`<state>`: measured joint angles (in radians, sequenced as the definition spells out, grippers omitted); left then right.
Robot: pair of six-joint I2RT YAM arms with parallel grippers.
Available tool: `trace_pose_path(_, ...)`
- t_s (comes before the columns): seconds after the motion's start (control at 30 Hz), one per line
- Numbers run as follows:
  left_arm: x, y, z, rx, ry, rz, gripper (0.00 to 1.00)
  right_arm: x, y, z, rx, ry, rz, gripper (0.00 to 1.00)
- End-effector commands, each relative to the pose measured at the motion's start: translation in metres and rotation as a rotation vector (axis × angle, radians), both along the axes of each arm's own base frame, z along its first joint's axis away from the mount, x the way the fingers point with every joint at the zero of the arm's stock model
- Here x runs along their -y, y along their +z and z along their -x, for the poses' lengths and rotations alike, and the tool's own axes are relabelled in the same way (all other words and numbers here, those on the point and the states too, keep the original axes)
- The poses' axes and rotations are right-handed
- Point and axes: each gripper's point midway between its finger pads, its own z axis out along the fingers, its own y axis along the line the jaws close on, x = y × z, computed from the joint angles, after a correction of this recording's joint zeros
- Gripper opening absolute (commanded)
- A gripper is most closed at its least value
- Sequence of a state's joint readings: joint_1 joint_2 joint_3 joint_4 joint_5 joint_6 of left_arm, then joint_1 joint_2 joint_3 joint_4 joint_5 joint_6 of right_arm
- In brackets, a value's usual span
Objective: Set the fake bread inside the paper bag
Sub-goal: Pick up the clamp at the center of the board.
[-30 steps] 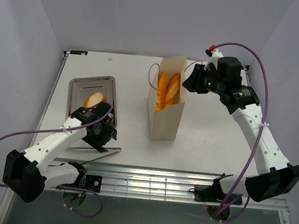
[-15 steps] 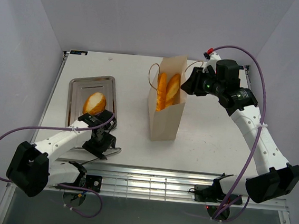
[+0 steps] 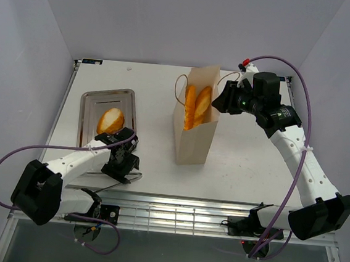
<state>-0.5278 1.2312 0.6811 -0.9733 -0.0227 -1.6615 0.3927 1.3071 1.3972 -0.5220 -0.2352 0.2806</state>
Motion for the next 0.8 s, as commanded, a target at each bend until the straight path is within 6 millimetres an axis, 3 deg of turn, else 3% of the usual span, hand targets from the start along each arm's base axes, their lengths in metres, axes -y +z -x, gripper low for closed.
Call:
trace_pose_path(0.0,0.018,0.005,-0.019,-0.078,0.582,0.110,0.72,0.001,0.014,0.001,0.056,0.010,-0.017,0.47)
trace_pose_path(0.47,0.022,-0.009,-0.013,-0.163,0.600,0.079,0.68,0.003,0.012,0.001,0.062,0.003,-0.007,0.46)
trace_pose_path(0.6,0.015,-0.014,-0.006,-0.165,0.617,0.060,0.63,0.003,0.012,0.002,0.067,0.005,-0.008,0.46)
trace_pose_path(0.77,0.005,-0.014,-0.004,-0.123,0.644,0.050,0.48,0.002,0.011,0.003,0.067,0.014,-0.013,0.46)
